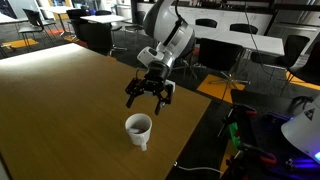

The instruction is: Pick the pen from the table, put it in the cup then place it back on the table

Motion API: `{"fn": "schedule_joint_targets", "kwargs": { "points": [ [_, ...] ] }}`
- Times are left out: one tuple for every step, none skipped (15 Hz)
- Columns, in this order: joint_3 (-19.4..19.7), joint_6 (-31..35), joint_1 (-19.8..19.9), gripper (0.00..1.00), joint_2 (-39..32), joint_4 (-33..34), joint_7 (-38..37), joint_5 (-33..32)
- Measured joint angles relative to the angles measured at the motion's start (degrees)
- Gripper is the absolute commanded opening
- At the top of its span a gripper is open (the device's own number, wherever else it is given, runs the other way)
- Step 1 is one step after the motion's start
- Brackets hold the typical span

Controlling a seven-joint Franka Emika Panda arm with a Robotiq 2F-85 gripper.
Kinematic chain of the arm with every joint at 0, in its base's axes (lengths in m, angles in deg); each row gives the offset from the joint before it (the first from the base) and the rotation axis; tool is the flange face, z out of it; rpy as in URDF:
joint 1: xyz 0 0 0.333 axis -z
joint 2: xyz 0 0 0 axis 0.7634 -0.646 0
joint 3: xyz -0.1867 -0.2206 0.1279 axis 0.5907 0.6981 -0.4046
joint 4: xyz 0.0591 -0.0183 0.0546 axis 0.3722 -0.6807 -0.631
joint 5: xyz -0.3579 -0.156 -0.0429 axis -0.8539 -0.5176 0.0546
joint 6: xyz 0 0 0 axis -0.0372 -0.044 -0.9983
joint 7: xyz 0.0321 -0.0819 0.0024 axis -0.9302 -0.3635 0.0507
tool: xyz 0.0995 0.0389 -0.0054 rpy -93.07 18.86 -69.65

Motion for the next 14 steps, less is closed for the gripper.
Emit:
{"fn": "schedule_joint_targets", "kwargs": {
  "points": [
    [0.03, 0.89, -0.24, 1.0, -0.48, 0.2, -0.07, 0.0],
    [0.04, 2.14, -0.56, 1.0, -0.94, 0.45, -0.25, 0.01],
    [0.04, 3.54, -0.92, 1.0, -1.35, 0.66, -0.8, 0.02],
    [0.04, 5.08, -1.37, 1.0, -1.7, 0.88, -1.44, 0.02],
    [0.04, 6.61, -1.89, 1.0, -1.96, 1.09, -2.18, 0.02],
    [0.04, 8.02, -2.42, 1.0, -2.16, 1.3, -2.64, 0.02],
    [0.03, 9.37, -3.0, 1.0, -2.35, 1.56, -3.4, 0.02],
    [0.03, 10.56, -3.58, 1.0, -2.51, 1.88, -4.0, 0.02],
    [0.02, 11.53, -4.12, 1.0, -2.65, 2.22, -4.57, 0.01],
    [0.01, 12.36, -4.63, 1.0, -2.81, 2.59, -4.92, 0.0],
    [-0.01, 13.2, -5.12, 1.0, -2.98, 2.96, -5.59, -0.09],
    [-0.02, 13.91, -5.55, 1.0, -3.2, 3.4, -6.15, -0.22],
    [-0.07, 14.68, -5.95, 1.0, -3.46, 3.86, -6.8, -0.41],
    [-0.12, 15.36, -6.32, 1.0, -3.77, 4.3, -7.27, -0.6]
  ]
}}
